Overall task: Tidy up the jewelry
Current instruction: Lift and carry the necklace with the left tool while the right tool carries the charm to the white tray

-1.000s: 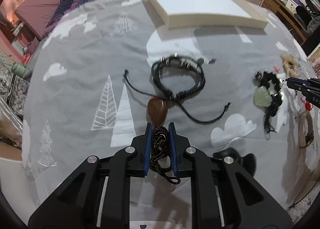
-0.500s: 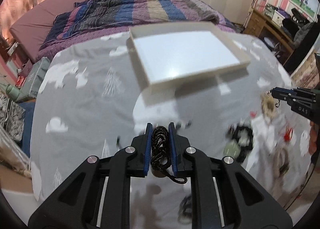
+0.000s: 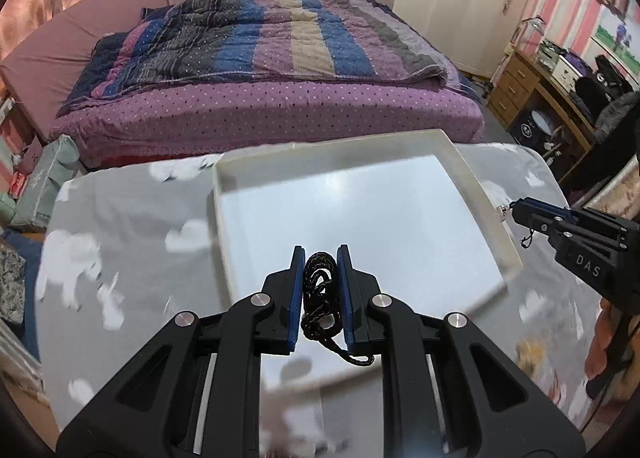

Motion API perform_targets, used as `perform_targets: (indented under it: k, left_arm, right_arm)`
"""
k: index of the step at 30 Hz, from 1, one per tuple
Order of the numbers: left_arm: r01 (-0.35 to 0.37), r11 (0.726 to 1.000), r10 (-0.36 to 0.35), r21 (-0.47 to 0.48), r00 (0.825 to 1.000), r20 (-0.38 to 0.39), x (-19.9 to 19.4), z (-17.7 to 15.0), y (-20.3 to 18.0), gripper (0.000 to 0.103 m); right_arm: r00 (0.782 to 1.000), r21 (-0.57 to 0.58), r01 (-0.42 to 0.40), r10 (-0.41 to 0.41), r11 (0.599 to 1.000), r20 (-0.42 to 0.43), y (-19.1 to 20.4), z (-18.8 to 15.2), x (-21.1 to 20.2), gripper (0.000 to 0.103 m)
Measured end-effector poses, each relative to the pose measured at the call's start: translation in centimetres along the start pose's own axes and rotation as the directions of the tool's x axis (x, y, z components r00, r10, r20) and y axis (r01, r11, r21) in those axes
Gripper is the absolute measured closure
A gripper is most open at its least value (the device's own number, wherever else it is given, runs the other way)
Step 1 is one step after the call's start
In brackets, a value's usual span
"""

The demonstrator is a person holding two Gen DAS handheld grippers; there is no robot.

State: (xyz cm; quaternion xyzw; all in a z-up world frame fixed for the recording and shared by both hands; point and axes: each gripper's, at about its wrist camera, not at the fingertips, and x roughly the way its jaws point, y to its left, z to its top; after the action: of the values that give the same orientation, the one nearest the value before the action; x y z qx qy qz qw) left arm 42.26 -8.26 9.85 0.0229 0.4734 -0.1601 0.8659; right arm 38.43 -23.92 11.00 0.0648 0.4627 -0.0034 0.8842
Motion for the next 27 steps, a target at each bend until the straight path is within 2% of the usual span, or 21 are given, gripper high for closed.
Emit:
perform_targets:
  k: [8, 10, 13, 21, 27]
  left_arm:
    - [-0.025, 0.998, 0.025, -0.06, 1.0, -0.013, 8.4, 4.1, 0.3, 0.088]
    - [-0.054, 0.997, 0.054, -0.056, 0.998, 0.009, 9.6, 4.7, 0.3, 0.088]
    - [-0.048, 0.997, 0.049, -0.065, 0.999, 0.02, 10.9, 5.1, 0.4, 0.088]
    - [-0.104, 0.993, 0.104, -0.062, 0.995, -0.001, 14.2, 4.8, 1.0, 0.088]
    - [-0.143, 0.989, 0.143, -0.027, 0.989, 0.02, 14.5, 4.7, 0.8, 0.087]
  right_arm:
    - [1.0, 0.021, -0.015, 0.015, 1.0, -0.014, -0.8, 5.5, 9.5, 0.091]
    - [1.0, 0.033, -0.003, 0.004, 0.999, -0.009, -1.0, 6.0, 11.0, 0.091]
    - [1.0, 0.058, 0.002, -0.003, 0.998, 0.006, -1.8, 6.3, 13.3, 0.091]
    - [1.0, 0.049, 0.01, -0.011, 0.999, 0.022, -2.2, 6.1, 16.1, 0.091]
    - [0.999, 0.083, 0.02, -0.022, 0.996, 0.027, -3.1, 6.0, 16.7, 0.091]
